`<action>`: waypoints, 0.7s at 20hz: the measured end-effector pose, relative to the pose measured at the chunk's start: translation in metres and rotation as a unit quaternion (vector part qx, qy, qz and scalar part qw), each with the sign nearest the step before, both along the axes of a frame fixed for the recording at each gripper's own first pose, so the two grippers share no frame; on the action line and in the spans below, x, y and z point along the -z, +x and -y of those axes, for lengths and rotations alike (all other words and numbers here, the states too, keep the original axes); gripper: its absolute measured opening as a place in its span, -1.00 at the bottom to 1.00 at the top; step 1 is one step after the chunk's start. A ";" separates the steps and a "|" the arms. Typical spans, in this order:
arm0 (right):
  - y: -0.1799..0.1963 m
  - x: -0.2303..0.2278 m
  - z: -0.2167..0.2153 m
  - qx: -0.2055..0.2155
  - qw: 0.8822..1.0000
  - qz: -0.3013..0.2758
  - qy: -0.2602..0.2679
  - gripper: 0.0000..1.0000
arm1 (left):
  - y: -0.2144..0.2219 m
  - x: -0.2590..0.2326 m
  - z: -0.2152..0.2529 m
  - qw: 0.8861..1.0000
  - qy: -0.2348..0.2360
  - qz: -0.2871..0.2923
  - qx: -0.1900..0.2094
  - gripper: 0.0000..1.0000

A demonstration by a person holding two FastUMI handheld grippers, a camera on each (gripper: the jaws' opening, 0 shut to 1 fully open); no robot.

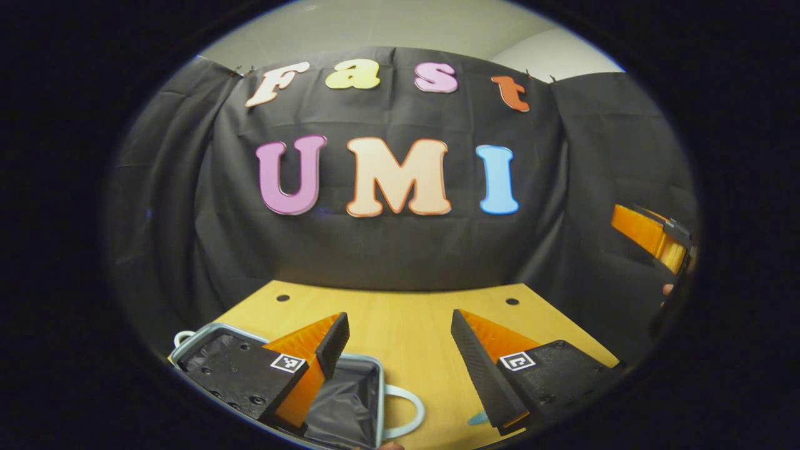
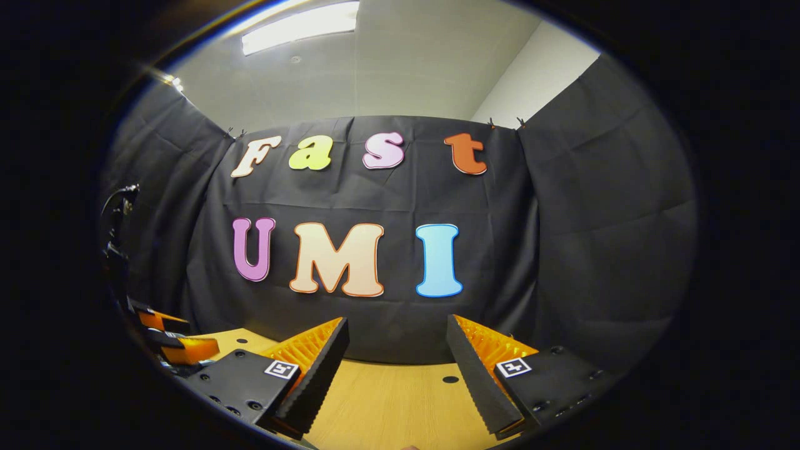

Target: First open the suitcase, pack the skin care products into it, and then close the suitcase.

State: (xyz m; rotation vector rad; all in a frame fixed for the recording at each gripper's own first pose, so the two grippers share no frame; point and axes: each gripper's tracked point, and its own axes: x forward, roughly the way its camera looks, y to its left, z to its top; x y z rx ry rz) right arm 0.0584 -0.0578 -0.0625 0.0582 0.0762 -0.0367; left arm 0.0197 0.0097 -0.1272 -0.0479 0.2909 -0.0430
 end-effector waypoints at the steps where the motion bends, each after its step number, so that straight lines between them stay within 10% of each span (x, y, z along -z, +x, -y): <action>1: -0.002 0.002 0.004 -0.002 1.000 -0.003 0.000 0.96 | -0.003 0.009 0.013 1.000 0.001 -0.010 0.010 0.94; 14: -0.032 0.048 0.043 -0.007 0.998 -0.065 -0.007 0.96 | -0.052 0.127 0.111 0.983 -0.041 -0.153 0.093 0.91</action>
